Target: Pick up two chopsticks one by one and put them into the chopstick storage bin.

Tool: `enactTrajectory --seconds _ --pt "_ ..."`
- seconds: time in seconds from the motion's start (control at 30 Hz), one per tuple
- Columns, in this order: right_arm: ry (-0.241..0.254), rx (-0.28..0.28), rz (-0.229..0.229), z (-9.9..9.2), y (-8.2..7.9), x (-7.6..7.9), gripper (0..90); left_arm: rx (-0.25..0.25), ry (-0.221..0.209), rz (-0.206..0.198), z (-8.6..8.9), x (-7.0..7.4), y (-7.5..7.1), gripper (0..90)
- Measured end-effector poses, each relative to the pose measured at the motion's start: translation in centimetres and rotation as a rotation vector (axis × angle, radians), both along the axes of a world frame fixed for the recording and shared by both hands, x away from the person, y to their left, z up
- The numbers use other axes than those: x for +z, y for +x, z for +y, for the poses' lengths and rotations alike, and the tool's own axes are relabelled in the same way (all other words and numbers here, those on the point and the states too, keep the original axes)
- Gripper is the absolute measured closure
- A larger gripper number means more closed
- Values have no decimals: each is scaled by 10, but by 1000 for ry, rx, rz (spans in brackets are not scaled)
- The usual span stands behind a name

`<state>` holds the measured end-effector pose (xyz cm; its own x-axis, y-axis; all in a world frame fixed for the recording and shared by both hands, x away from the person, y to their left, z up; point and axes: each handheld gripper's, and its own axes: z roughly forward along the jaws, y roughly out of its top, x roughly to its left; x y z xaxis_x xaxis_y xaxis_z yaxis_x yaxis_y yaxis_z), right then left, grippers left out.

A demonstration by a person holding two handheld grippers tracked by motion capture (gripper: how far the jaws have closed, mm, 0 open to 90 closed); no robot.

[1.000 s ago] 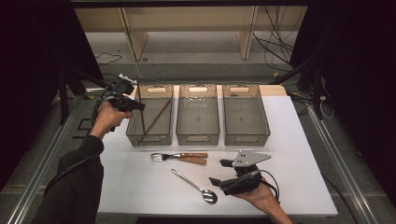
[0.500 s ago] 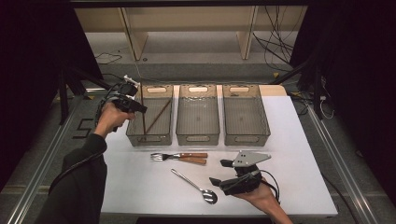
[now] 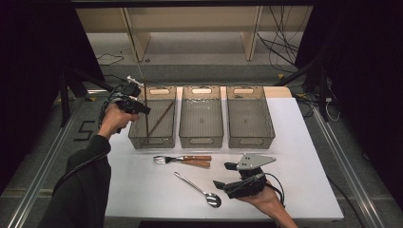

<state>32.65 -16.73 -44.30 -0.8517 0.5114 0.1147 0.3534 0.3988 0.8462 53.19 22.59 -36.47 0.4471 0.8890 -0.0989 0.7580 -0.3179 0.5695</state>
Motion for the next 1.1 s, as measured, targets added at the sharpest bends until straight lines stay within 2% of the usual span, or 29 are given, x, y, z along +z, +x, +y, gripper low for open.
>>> enactTrajectory --seconds 0.17,0.43,0.7,1.1 --pt "0 1 1 0 0 0 263 -6 26 13 -1 5 0 848" --pt "-5 3 -2 -1 0 0 263 -12 38 29 2 7 -1 849" --pt "-9 4 -4 -1 1 0 263 2 25 37 9 2 -2 848" --pt "-8 4 -6 -1 0 0 263 9 19 31 6 0 0 845"
